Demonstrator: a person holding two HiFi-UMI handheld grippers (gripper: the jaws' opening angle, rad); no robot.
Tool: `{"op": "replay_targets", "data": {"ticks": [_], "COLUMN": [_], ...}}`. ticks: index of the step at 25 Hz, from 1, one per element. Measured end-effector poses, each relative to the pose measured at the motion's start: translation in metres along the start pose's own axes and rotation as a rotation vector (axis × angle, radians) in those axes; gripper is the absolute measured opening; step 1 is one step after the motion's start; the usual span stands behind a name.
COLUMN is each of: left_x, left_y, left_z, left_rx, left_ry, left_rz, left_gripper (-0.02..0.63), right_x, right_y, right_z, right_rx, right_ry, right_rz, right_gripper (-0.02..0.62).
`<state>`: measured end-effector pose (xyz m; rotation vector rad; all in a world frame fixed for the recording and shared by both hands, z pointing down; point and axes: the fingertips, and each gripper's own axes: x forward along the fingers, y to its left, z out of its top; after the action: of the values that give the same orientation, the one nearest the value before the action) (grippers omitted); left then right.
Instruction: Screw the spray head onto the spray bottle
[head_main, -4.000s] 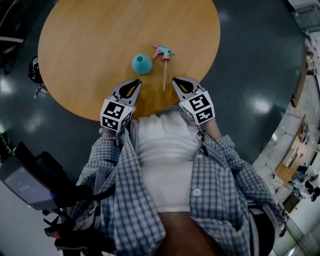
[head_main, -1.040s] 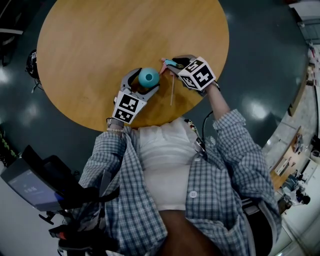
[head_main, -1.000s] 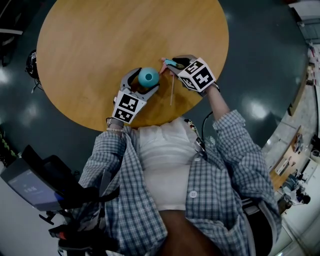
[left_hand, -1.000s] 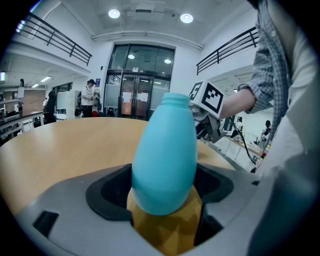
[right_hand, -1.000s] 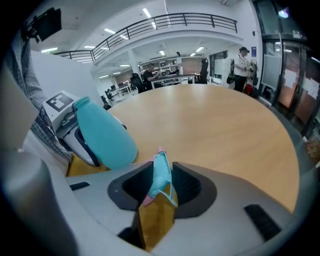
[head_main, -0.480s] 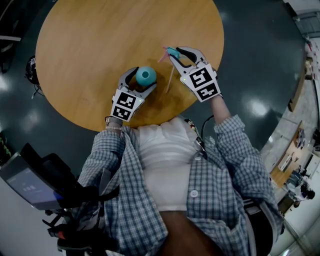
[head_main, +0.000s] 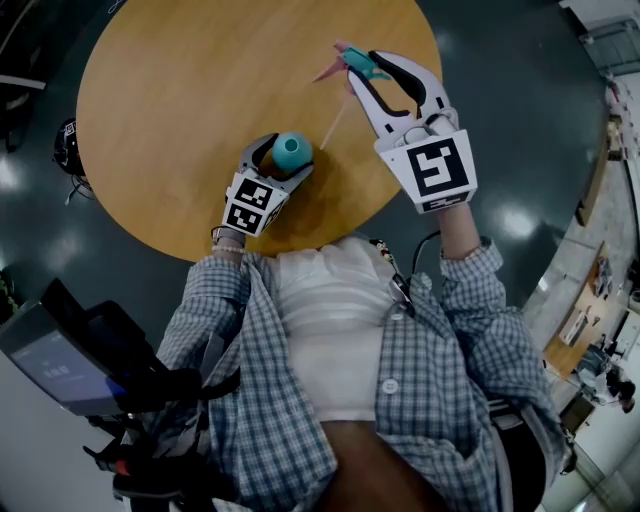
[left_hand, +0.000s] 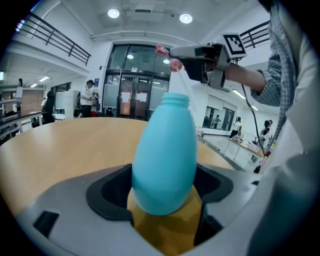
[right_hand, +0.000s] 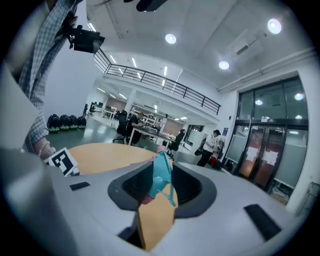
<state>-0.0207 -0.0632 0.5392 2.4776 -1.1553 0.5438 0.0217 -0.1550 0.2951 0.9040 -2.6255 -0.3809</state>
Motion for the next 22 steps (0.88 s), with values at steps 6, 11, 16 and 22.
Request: {"op": "replay_targets", "data": {"ticks": [6,11,16,22], "left_x": [0.007,0.011,0.013,0.012], "left_y": [0.004,0.005,0.004,0.003], "left_z": [0.003,0.002,0.002,0.001], "left_rx": [-0.006,-0.009,-0.005,0.0], "left_ry": [0.002,0.005,0.005,0.008], "left_rz": [-0.004,-0.006,-0.013,-0.014], "left_gripper": [0.383,0.383,0.383,0.383], "right_x": [0.004,0.019,0.026,0.025], "right_y": [0.002,0.017,0.029,0.023], "right_z": [0.051,0.041,0.025,0.019], "right_rx": [-0.024,-0.052,-0.047,-0.027], "right_ry": [-0.098,-0.073,-0.077,-0.079], "right_rz": [0.005,0.027,-0.043,-0.078], "right_gripper": [0.111,0.112,0.111,0.112]}}
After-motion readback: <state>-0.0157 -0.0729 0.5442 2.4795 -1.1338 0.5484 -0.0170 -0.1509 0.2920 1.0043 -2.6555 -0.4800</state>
